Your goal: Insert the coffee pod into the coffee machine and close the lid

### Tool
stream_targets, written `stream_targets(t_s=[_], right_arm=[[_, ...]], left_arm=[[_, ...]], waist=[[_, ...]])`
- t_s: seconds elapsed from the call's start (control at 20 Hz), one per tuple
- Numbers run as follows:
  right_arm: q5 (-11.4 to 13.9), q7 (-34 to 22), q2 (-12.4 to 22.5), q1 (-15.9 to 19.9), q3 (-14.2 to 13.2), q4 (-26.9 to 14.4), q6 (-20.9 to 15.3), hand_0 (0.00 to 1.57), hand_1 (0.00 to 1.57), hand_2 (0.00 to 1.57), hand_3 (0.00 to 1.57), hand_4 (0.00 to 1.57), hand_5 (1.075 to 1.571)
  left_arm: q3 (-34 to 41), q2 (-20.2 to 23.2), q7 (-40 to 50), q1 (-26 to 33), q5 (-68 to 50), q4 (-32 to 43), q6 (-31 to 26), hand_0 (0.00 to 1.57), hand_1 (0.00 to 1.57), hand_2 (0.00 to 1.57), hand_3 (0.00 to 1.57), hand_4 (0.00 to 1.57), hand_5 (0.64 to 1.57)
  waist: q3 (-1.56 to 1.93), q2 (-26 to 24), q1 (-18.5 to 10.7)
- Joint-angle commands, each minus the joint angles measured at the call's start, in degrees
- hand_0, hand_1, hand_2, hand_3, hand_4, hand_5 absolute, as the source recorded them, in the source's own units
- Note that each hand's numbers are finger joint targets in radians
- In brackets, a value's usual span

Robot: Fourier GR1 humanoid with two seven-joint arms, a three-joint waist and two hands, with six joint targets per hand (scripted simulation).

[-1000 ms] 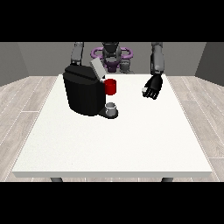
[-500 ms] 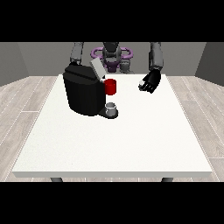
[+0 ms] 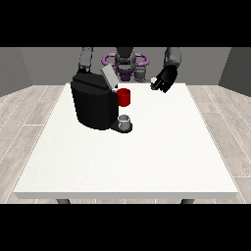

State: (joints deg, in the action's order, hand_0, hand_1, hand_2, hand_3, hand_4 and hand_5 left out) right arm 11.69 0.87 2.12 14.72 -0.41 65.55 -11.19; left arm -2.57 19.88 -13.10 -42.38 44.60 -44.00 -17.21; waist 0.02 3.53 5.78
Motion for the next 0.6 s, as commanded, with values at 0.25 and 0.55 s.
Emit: stream_targets(t_s=[0.25, 0.55], right_arm=[[-1.23, 5.01, 0.31, -1.99, -0.61, -1.35, 1.58, 0.0, 0.0, 0.0, 0.0, 0.0, 1.571], [-1.03, 4.45, -2.05, -0.58, 2.8, 2.33, 1.61, 0.0, 0.0, 0.0, 0.0, 0.0, 1.571]], left_arm=[[0.46, -3.36, 6.94, -6.62, 0.45, -3.14, -4.11, 1.4, 1.4, 1.4, 1.34, 0.6, 1.571], [5.95, -1.92, 10.23, -14.94, -2.96, -1.45, -6.96, 0.96, 0.96, 1.16, 1.36, 0.52, 1.571]], waist=[[0.02, -0.9, 1.72], [0.0, 0.25, 5.61]])
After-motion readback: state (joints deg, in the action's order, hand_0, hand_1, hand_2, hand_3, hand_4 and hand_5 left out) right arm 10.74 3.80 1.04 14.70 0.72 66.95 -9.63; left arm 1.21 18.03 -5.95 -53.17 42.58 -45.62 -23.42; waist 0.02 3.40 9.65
